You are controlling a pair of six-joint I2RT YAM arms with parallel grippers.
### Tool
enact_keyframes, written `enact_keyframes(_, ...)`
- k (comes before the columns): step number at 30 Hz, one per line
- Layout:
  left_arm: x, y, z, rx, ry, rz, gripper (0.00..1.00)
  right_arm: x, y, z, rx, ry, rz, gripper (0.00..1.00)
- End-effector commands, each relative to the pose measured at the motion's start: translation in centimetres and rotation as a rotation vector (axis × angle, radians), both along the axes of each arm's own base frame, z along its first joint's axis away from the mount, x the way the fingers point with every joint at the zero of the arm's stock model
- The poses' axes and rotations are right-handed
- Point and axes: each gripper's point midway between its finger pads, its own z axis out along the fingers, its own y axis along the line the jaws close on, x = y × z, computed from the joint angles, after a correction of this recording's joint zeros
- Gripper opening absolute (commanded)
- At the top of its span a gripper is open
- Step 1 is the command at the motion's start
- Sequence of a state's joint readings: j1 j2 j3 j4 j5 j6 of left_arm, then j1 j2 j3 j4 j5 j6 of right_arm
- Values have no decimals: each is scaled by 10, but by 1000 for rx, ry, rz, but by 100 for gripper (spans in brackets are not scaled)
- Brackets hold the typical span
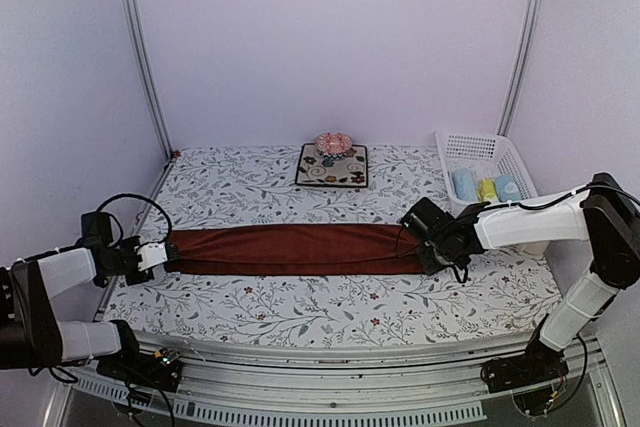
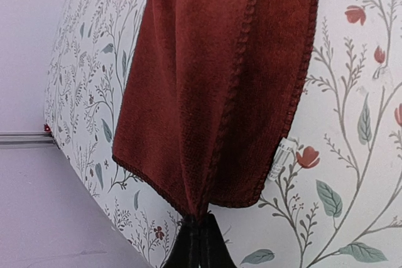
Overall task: Roll the towels
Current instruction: Fold the towel at the center of the board.
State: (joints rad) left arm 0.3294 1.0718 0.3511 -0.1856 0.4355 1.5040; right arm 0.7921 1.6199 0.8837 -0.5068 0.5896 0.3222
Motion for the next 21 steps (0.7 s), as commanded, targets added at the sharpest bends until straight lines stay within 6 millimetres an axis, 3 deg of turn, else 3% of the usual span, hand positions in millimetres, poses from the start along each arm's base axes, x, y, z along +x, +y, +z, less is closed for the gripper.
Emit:
enact_keyframes(1,-5,0,-3,-13,20,-5,0,-5,-3,4,13,-7,-20,2)
enact_keyframes(11,-7,0,0,-43,17,-16,0,-7,-6,16,61,-43,-50,2)
enact_keyframes(21,-15,-6,-4,-47,18,-47,0,-11,-5,1,57,-8,-48,2)
